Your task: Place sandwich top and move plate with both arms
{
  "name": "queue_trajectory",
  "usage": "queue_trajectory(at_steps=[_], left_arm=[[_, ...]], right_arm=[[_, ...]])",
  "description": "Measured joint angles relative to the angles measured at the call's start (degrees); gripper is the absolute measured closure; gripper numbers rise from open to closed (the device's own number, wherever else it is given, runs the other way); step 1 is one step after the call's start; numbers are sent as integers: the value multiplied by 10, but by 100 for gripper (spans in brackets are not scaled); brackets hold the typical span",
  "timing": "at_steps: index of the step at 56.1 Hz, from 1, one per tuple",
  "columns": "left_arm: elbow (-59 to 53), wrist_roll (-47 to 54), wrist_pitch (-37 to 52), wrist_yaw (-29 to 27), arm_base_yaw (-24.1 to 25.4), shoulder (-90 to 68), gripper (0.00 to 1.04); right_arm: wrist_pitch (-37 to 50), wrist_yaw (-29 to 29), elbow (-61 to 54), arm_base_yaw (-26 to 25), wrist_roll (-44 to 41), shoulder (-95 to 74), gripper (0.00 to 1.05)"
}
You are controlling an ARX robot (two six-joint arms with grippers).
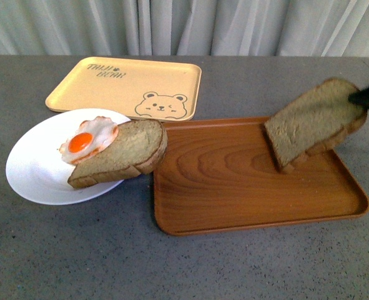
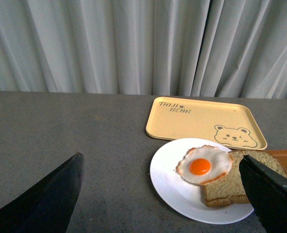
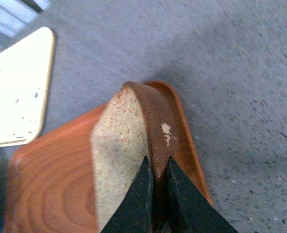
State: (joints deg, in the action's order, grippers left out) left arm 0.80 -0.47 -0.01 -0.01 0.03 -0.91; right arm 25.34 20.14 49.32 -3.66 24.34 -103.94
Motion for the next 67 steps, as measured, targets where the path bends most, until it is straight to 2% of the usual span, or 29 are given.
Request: queue_trajectory(at_steps=[12, 27, 35, 46, 57, 67], left_arm=[[0, 0, 0, 0, 0, 0, 9], [0, 0, 0, 0, 0, 0, 9], [0, 0, 0, 0, 0, 0, 9], [0, 0, 0, 0, 0, 0, 9], [0, 0, 0, 0, 0, 0, 9], [0, 0, 0, 0, 0, 0, 9]], right_arm=[[-2, 9, 78, 74, 44, 16, 103], [0, 0, 196, 229, 77, -46, 103], [-10, -26, 244, 301, 89, -116, 103], [-38, -54, 266, 348, 93, -185, 103], [-35, -85, 222, 368, 86, -189, 103], [-16, -96, 175, 368, 82, -163, 75]])
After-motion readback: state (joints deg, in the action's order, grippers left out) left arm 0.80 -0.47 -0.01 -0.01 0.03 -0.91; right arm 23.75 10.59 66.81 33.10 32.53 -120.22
